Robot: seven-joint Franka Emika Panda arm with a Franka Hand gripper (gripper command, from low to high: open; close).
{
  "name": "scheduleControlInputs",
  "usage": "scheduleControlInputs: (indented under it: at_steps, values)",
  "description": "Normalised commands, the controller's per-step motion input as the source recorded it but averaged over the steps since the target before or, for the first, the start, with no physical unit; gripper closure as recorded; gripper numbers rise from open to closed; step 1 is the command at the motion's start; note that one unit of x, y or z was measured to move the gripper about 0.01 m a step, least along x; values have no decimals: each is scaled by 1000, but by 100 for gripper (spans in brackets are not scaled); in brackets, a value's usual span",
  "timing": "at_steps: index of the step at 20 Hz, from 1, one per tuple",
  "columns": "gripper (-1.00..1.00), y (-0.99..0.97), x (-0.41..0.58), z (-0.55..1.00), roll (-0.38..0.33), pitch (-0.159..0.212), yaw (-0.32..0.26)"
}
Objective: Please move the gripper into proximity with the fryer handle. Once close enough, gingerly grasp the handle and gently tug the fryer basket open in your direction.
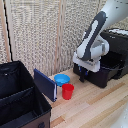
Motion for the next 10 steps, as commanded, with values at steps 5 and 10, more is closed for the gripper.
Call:
scheduleControlInputs:
  at_steps: [5,10]
  values:
    - [-100,38,0,238,0,28,-55]
    - [-100,-18,0,493,0,16,-88]
